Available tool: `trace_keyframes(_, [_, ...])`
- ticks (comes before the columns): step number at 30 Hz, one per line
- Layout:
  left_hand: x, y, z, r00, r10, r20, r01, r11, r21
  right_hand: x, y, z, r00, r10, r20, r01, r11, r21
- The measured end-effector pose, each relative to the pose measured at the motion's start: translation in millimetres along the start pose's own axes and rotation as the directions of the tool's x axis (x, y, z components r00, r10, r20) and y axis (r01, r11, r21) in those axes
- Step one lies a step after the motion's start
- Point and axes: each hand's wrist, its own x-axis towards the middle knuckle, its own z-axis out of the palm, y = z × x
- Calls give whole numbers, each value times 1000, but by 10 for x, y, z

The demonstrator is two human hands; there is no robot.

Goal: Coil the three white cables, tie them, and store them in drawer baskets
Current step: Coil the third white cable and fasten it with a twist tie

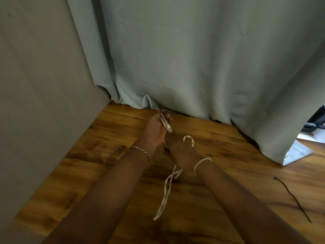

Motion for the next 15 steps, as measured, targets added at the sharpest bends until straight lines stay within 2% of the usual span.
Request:
trace_keyframes(2, [60, -40, -125, 996, 85, -26, -75, 962, 261, 52, -44, -68, 999, -50, 13, 51, 997, -65])
trace_keyframes(3, [89, -48, -202, 992, 127, -3, -113, 893, 435, 77, -74, -117, 997, -76, 21, 77, 993, -91])
trace_keyframes(6, [105, 1, -408, 972, 200, 127, -219, 558, 801, 148, -185, -293, 994, -105, 13, 106, 981, -165])
trace_keyframes(7, [93, 34, -458, 964, 205, 169, -246, 444, 862, 171, -212, -350, 993, -116, -6, 112, 971, -211])
trace_keyframes(9, [86, 82, -530, 954, 171, 245, -287, 291, 913, 209, -225, -440, 992, -123, -18, 112, 948, -297])
trace_keyframes(15, [116, 194, -666, 958, 37, 285, -287, 82, 954, 326, -214, -530, 998, -62, -7, 55, 924, -379])
